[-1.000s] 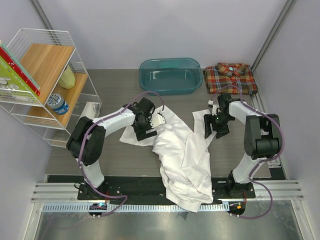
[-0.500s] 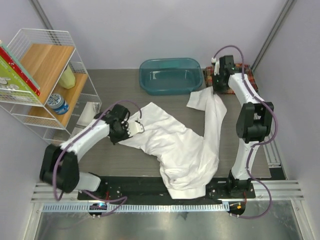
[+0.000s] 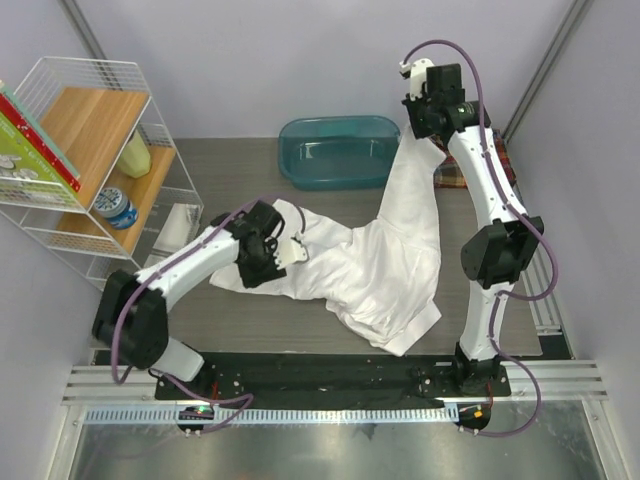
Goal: Fold and stack the long sleeve shirts
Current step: Flatten the shirt out
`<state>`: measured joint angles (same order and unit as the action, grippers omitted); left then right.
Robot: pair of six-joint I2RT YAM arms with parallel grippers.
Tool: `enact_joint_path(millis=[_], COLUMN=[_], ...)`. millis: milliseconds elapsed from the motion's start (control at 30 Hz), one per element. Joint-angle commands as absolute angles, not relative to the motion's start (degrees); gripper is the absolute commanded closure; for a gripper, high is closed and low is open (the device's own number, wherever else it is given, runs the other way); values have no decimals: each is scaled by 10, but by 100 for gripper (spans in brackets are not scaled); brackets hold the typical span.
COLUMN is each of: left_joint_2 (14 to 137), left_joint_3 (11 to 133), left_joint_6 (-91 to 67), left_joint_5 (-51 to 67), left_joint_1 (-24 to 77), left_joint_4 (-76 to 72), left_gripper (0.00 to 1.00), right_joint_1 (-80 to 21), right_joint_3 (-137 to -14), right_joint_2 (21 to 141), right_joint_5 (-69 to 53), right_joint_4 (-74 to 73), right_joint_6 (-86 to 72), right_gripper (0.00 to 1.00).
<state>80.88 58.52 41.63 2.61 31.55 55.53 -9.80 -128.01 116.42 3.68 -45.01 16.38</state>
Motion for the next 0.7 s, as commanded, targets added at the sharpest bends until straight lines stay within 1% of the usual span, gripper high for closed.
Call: enact_joint_path(millis=[0,33,67,100,133,167,200,233,267,300,367,400,433,500,533,633,667], left_joint_2=[904,920,943,949,956,963,968,971,979,983,988,993,998,1007,1010,1024,1031], left_joint_3=[665,700,716,731,755,764,771,784,789,794,804,807,815,823,831,854,863], left_joint_6=[342,331,307,298,291,280,279,277,276,279,279,277,279,284,286,291,290], left_joint_5=[25,49,71,121,142,159,183,186,186,190,199,200,203,207,208,210,211], left_joint_1=[287,257,239,222,188,175,158,156,155,155,155,154,155,155,155,155,155], left_joint_4=[489,497,507,511,513,515,518,519,526,530,538,544,548,555,555,544,541], left_gripper=[52,53,53,53,53,52,52,50,49,48,46,45,44,43,41,39,38], right_joint_1=[-113,-119,-131,-159,-181,-201,-248,-271,-290,-320,-335,-335,-326,-292,-234,-152,-107], right_joint_3=[-1279,-1237,-1197,-1147,-1035,-978,-878,-835,-801,-752,-723,-713,-713,-722,-726,-737,-735], right_joint_2=[1101,1077,1020,979,941,870,842,822,794,788,774,759,752,741,743,777,787], right_joint_5=[8,-28,-65,-81,-89,-96,-100,-101,-129,-147,-168,-150,-138,-150,-160,-174,-175], right_joint_4=[-507,-525,-540,-535,-523,-498,-487,-480,-486,-498,-532,-532,-532,-539,-539,-542,-541], right_joint_6=[152,149,148,151,151,149,149,153,167,188,243,250,262,276,279,297,317], right_gripper=[99,99,99,99,99,99,99,99,95,71,43,21,19,19,19,25,33])
